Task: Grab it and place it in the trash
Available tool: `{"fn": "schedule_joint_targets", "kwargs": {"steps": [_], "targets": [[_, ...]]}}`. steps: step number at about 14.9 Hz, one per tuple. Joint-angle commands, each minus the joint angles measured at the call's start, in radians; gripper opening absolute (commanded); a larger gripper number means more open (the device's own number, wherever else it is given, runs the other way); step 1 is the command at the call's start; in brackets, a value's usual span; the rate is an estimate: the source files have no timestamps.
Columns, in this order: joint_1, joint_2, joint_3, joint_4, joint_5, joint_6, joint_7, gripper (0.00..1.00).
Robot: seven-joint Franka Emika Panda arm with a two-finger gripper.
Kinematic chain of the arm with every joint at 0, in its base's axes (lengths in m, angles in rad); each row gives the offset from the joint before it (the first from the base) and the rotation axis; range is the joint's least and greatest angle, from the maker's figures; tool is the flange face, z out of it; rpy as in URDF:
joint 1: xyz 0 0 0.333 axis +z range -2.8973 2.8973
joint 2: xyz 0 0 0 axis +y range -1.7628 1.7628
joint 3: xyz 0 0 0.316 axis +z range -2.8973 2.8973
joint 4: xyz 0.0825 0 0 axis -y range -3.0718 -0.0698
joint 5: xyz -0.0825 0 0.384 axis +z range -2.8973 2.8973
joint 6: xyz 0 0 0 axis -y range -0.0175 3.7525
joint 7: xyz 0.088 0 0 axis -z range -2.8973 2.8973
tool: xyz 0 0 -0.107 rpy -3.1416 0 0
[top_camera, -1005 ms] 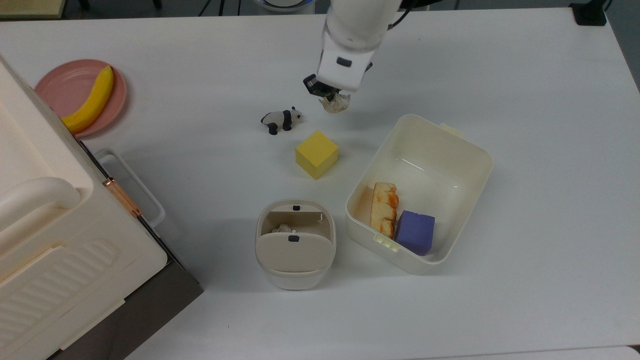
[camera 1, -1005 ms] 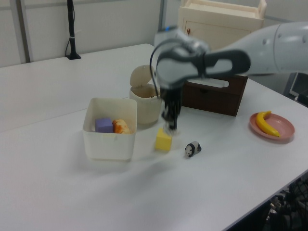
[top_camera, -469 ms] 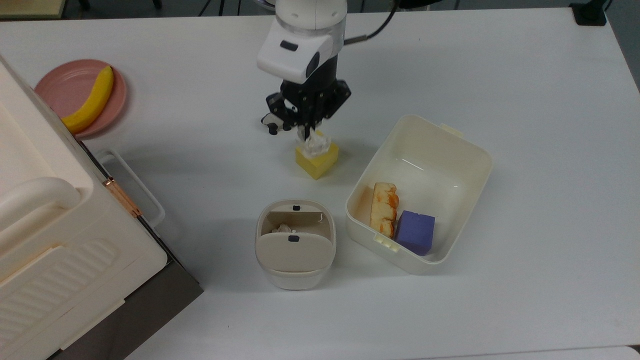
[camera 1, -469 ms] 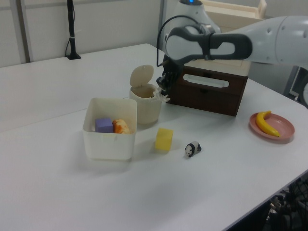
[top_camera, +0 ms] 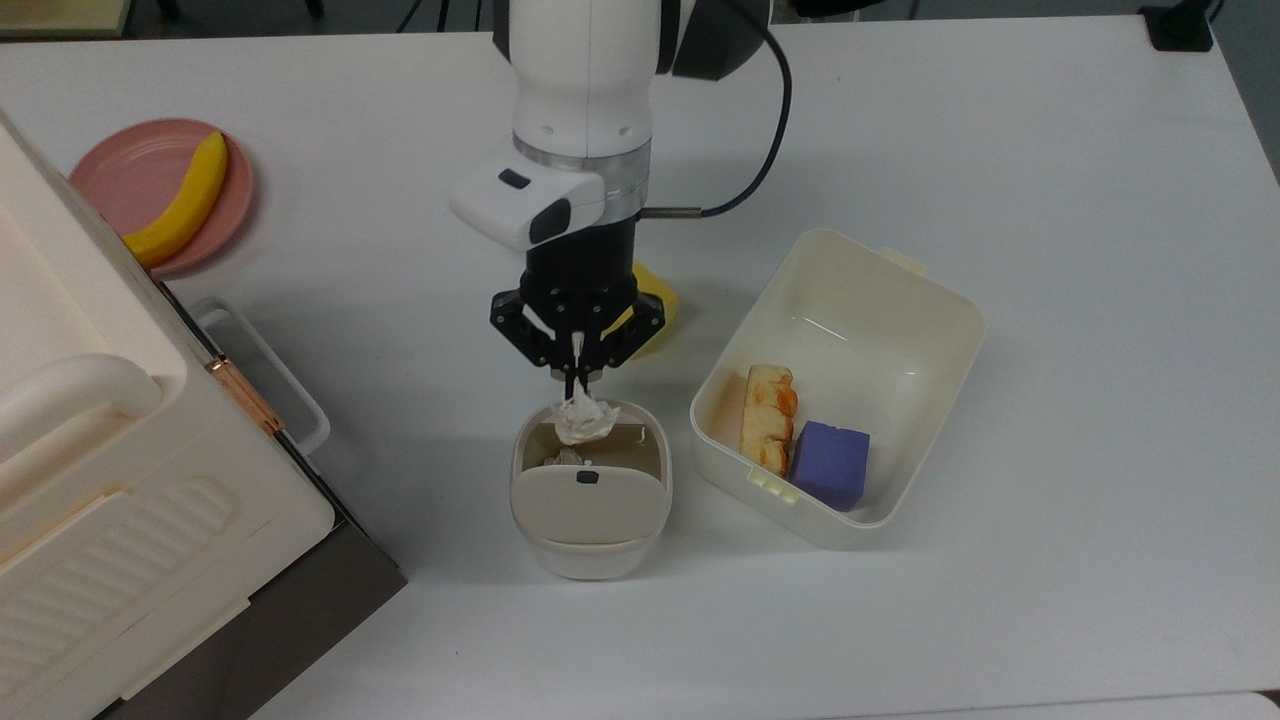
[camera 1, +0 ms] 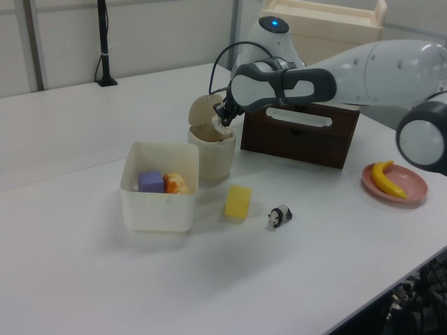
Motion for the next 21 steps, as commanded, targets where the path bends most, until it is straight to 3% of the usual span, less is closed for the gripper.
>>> {"fn": "schedule_joint_targets", "kwargs": {"steps": [1, 2, 3, 7, 9, 12, 14, 18, 21], "targets": [[0.000, 0.047, -0.005, 0.055, -0.013, 0.027, 0.037, 0.23], [0.002, 0.047, -0.005, 0.055, -0.016, 0.029, 0.042, 0.71], [0.005, 0.045, -0.006, 0.055, -0.020, 0.029, 0.068, 1.00], [0.009, 0.030, -0.006, 0.055, -0.027, 0.027, 0.177, 1.00], [0.006, -0.037, -0.005, 0.020, -0.025, -0.005, 0.183, 1.00], [-0.001, -0.145, 0.001, -0.046, -0.025, -0.166, 0.163, 1.00], [-0.014, -0.188, 0.007, -0.040, -0.028, -0.369, 0.149, 1.00], [-0.040, -0.257, 0.017, -0.039, -0.028, -0.607, 0.009, 1.00], [-0.066, -0.294, 0.021, -0.043, -0.020, -0.680, -0.046, 1.00]]}}
